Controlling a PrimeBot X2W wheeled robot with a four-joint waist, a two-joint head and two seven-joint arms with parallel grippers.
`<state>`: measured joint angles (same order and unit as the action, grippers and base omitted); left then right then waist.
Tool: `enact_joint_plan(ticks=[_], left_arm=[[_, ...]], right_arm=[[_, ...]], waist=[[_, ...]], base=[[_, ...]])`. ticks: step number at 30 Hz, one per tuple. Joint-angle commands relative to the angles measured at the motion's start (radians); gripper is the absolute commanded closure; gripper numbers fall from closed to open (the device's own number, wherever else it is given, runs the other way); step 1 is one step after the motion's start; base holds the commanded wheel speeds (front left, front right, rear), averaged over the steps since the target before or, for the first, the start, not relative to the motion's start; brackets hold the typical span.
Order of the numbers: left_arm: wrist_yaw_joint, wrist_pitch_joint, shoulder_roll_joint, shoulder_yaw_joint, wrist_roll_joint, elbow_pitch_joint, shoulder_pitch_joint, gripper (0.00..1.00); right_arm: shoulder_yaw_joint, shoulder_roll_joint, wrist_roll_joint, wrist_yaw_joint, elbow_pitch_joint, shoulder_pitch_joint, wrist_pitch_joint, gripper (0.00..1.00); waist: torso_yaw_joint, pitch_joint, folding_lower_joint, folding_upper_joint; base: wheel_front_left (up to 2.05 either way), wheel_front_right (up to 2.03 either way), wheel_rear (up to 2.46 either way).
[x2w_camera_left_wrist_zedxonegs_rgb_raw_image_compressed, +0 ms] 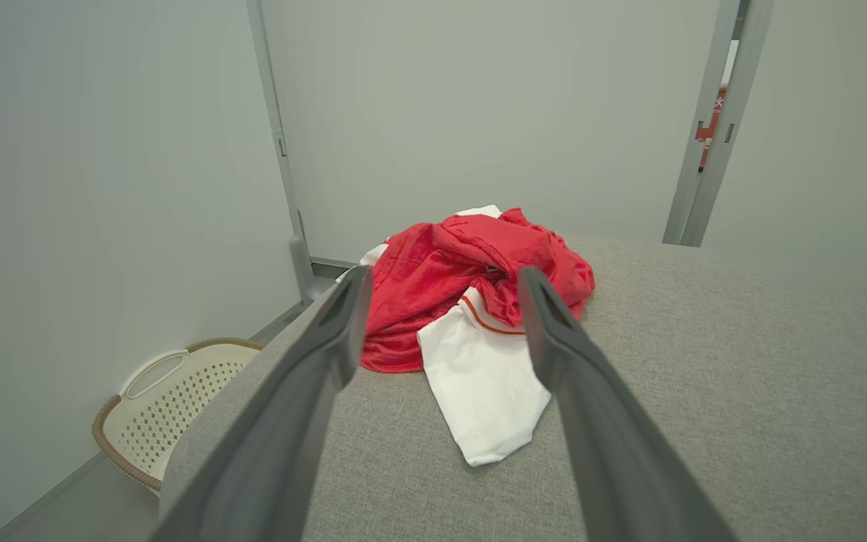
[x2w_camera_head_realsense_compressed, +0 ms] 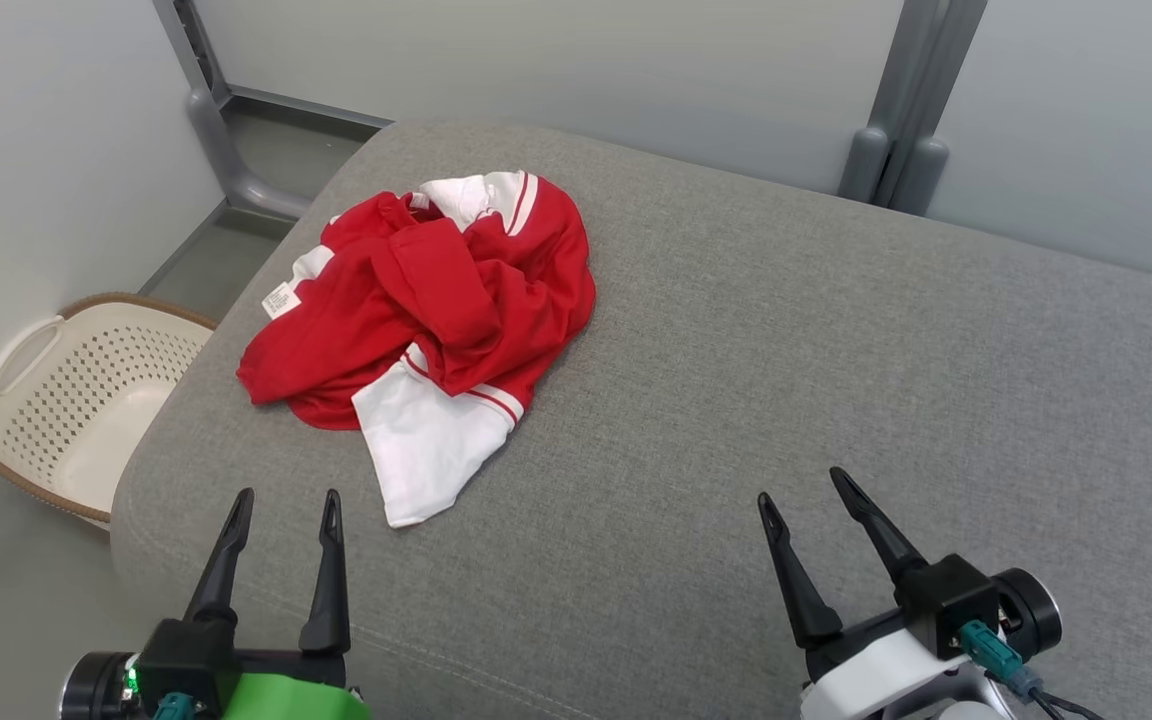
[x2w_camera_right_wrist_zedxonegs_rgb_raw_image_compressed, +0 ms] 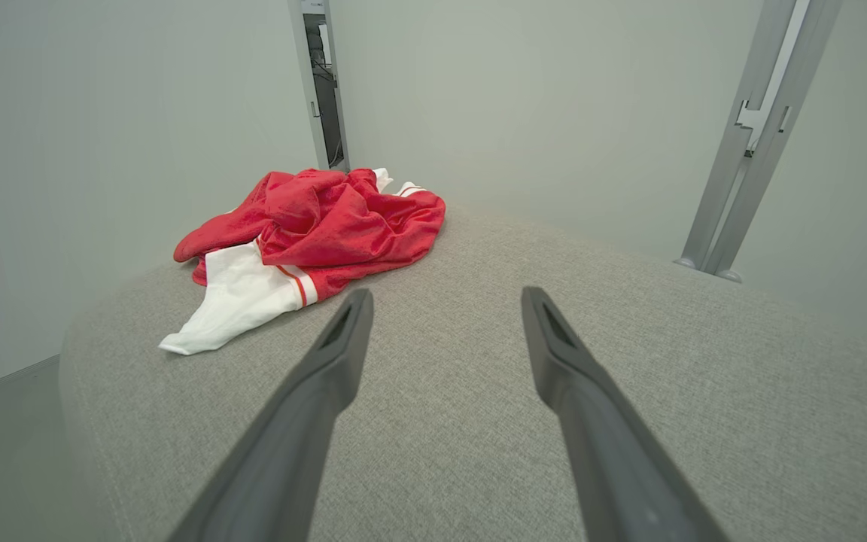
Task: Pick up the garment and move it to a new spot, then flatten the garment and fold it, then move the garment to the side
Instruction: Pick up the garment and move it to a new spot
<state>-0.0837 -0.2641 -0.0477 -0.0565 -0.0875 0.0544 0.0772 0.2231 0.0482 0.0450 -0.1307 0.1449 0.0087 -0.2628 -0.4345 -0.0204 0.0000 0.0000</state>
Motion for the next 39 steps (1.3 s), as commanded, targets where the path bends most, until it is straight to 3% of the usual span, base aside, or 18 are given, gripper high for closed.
enact_joint_plan(ticks=[1,9,16,22,27,33,39], left_arm=[[0.003,0.000,-0.005,0.007,-0.018,-0.002,-0.002,0.00],[-0.035,0.000,-0.006,0.044,-0.054,0.072,-0.201,0.00],[-0.048,0.000,-0.106,-0.041,-0.091,0.364,-0.526,0.00],[-0.047,0.108,-0.196,-0.213,-0.301,0.585,-0.827,0.00],[-0.048,0.297,-0.256,-0.354,-0.560,0.656,-0.984,0.00],[-0.048,0.423,-0.303,-0.502,-0.714,0.713,-1.052,0.00],[-0.048,0.432,-0.303,-0.602,-0.811,0.758,-1.062,0.00]], right_arm=[[0.001,0.004,-0.009,0.000,-0.004,-0.008,-0.003,0.00],[-0.014,0.004,-0.081,0.000,0.006,-0.052,-0.003,0.00],[-0.020,0.041,-0.136,0.000,0.000,-0.117,-0.003,0.00],[-0.033,0.102,-0.159,0.000,-0.024,-0.160,-0.003,0.00],[-0.060,0.134,-0.173,0.000,-0.051,-0.188,-0.003,0.00],[-0.097,0.139,-0.178,0.000,-0.079,-0.212,-0.003,0.00],[-0.110,0.150,-0.179,0.000,-0.095,-0.230,-0.003,0.00]], waist=[[0.000,-0.011,0.0000,0.0000],[0.014,-0.120,0.0000,0.0000],[0.042,-0.238,0.0000,0.0000],[0.075,-0.336,0.0000,0.0000],[0.104,-0.418,0.0000,0.0000],[0.124,-0.485,0.0000,0.0000],[0.129,-0.532,0.0000,0.0000]], base=[[0.00,0.00,0.00],[0.00,0.00,0.00],[0.00,0.00,0.00],[0.00,0.00,0.00],[0.00,0.00,0.00],[0.00,0.00,0.00],[0.00,0.00,0.00]])
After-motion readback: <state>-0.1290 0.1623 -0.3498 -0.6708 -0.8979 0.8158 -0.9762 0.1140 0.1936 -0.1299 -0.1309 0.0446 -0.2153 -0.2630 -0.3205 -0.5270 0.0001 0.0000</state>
